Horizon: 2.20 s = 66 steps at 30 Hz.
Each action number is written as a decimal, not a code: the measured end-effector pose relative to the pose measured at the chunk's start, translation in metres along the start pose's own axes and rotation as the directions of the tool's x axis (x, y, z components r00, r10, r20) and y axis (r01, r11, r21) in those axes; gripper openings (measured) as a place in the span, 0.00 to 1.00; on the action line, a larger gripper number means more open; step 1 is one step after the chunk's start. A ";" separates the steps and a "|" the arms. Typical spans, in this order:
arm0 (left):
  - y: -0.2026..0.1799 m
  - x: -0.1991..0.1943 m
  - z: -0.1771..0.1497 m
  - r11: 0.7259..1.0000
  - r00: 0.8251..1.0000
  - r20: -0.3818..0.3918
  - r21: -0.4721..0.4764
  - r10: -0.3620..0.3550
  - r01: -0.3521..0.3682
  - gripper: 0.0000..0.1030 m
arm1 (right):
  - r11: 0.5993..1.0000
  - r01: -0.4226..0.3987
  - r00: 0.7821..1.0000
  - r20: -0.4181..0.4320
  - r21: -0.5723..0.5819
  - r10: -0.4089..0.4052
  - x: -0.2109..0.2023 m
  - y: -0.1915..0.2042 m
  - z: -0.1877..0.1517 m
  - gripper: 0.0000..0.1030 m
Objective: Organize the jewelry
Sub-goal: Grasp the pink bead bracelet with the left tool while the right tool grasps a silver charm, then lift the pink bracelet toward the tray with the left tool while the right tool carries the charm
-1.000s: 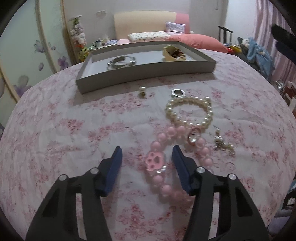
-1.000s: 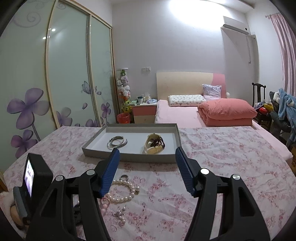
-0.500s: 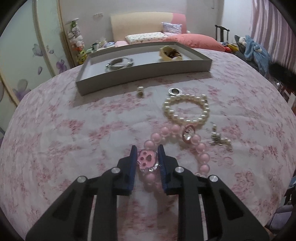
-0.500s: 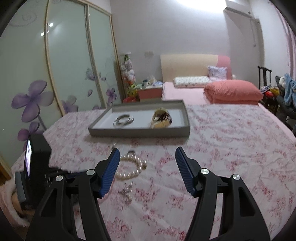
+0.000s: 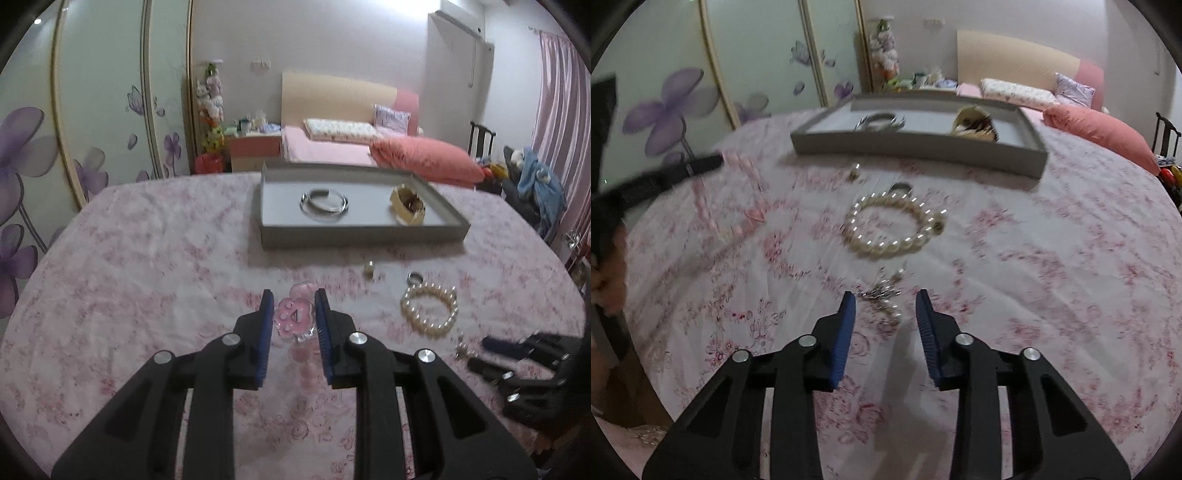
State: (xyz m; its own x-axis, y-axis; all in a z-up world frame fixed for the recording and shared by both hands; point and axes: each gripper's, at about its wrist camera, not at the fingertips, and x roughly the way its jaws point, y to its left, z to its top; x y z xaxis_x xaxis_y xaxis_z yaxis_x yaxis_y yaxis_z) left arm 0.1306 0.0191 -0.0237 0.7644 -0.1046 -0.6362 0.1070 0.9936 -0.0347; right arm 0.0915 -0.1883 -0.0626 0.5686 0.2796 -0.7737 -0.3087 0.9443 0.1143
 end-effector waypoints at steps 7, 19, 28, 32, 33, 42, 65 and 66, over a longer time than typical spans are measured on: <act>0.000 -0.006 0.004 1.000 1.000 0.018 -0.011 -0.014 0.014 0.22 | 0.998 0.058 0.998 -0.009 -0.036 -0.058 0.009 0.007 0.004 0.21; 0.000 -0.021 0.007 0.999 0.997 0.068 -0.026 -0.019 0.021 0.22 | 0.998 0.056 0.989 0.134 0.036 -0.061 -0.026 -0.011 0.007 0.06; -0.008 -0.042 0.013 1.000 0.988 0.155 -0.010 -0.007 0.009 0.22 | 0.994 0.067 0.929 0.359 0.087 -0.094 -0.074 -0.020 0.028 0.06; -0.011 -0.050 0.015 1.000 0.982 0.189 -0.004 0.000 0.000 0.22 | 0.993 0.086 0.890 0.441 0.087 -0.115 -0.090 -0.017 0.036 0.06; -0.012 -0.052 0.016 1.000 0.980 0.197 -0.002 0.003 -0.003 0.22 | 0.992 0.089 0.883 0.455 0.088 -0.119 -0.092 -0.017 0.037 0.06; -0.023 -0.065 0.023 0.999 0.960 0.276 0.016 0.040 -0.046 0.22 | 0.988 0.131 0.802 0.576 0.088 -0.157 -0.109 -0.008 0.050 0.06; -0.038 -0.034 0.039 0.993 0.935 0.334 -0.002 0.116 -0.122 0.22 | 0.973 0.208 0.680 0.700 0.102 -0.219 -0.096 -0.001 0.072 0.06; -0.039 -0.031 0.041 0.993 0.934 0.338 -0.001 0.114 -0.121 0.22 | 0.972 0.212 0.674 0.705 0.102 -0.221 -0.094 -0.002 0.076 0.06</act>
State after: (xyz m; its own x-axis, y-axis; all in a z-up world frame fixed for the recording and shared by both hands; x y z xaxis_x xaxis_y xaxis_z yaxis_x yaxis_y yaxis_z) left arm 0.1284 -0.0182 0.0293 0.9412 0.0014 -0.3378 0.0134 0.9990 0.0417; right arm 0.0963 -0.2034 0.0571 0.9889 0.1022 -0.1080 -0.1017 0.9948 0.0101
